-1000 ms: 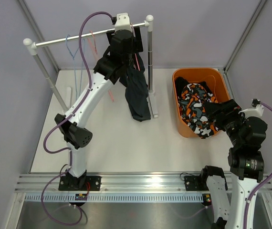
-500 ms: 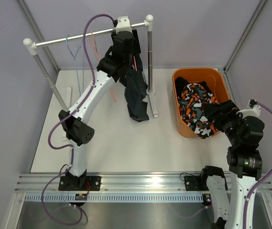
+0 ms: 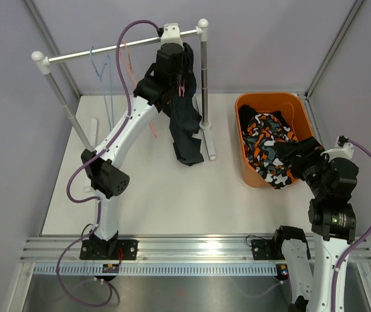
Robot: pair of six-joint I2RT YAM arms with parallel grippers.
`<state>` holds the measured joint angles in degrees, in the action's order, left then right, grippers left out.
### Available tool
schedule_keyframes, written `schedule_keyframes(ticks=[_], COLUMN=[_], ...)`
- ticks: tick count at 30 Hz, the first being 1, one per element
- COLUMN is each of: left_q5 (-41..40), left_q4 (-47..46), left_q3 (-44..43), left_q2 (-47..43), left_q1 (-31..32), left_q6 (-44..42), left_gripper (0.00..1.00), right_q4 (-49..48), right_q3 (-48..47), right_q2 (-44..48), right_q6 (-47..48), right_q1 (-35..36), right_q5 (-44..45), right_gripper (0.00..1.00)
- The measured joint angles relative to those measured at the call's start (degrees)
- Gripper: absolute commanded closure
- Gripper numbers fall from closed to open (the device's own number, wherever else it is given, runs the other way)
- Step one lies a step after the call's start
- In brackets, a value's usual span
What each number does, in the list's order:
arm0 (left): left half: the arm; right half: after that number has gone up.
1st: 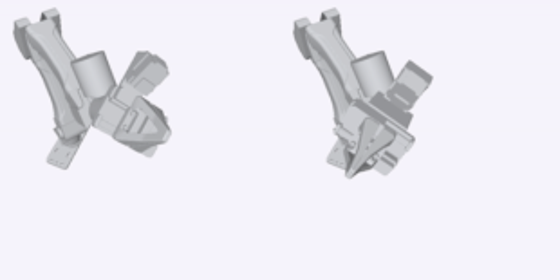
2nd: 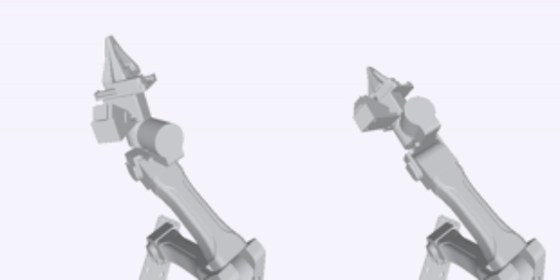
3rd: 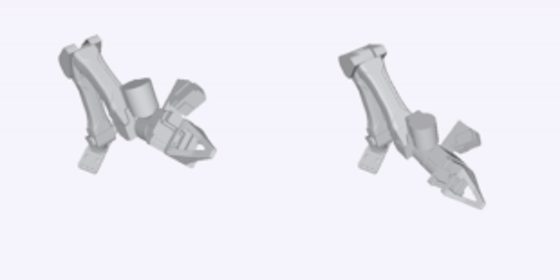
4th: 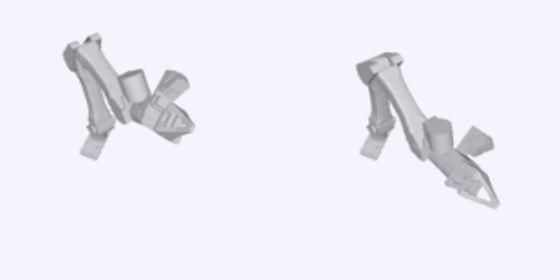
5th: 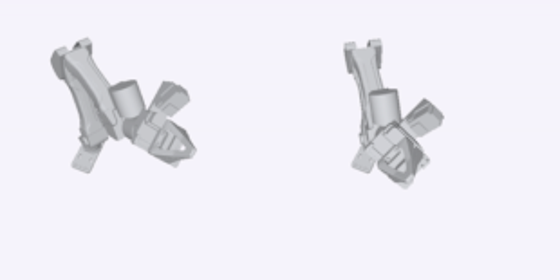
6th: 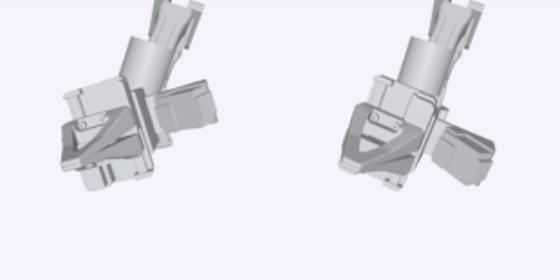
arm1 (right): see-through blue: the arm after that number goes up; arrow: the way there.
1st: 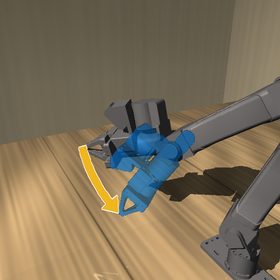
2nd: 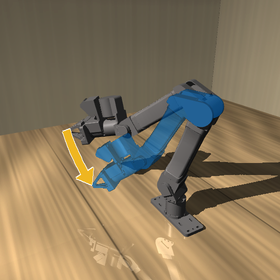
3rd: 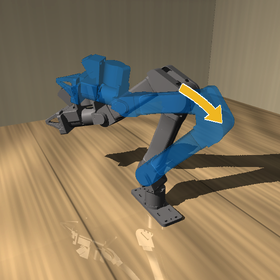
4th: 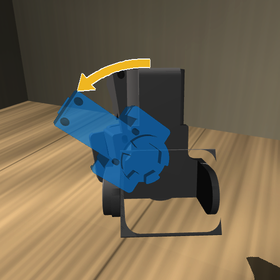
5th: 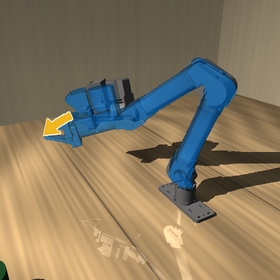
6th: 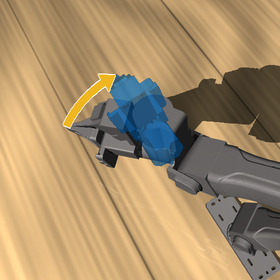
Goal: Remove the shorts from the hanger
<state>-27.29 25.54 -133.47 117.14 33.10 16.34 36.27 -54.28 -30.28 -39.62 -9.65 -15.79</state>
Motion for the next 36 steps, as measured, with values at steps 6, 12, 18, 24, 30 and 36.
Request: schedule_keyframes(ticks=[6, 12, 18, 24, 30, 36], left_q5=[0.4, 0.4, 0.6, 3.6, 8.6, 13.2], left_q4=[0.0, 1.0, 3.2, 4.4, 9.1, 17.0], left_q3=[0.0, 0.0, 3.6, 12.5, 12.1, 12.5], left_q2=[0.0, -0.8, -7.0, -18.5, -21.8, -22.2], left_q1=[0.1, 0.1, 0.1, 0.1, 0.3, 1.8], left_q6=[-1.1, -3.0, -4.9, -5.6, -6.5, -7.8], left_gripper=[1.0, 1.0, 1.0, 1.0, 1.0, 1.0], right_q4=[0.0, -0.1, -0.7, -1.3, -1.5, -0.9], right_q3=[0.1, 0.1, 0.1, 0.1, -0.3, -4.5], right_q2=[0.0, -0.4, -1.8, -3.0, -5.0, -10.7], right_q6=[0.0, 0.4, 0.9, 1.6, 2.5, 5.5], right_q1=[0.0, 0.0, 0.0, 0.0, 0.0, 0.1], right_q5=[0.0, -0.2, -0.3, -0.3, -1.4, -6.4], right_gripper=[0.05, 0.05, 0.04, 0.04, 0.04, 0.09])
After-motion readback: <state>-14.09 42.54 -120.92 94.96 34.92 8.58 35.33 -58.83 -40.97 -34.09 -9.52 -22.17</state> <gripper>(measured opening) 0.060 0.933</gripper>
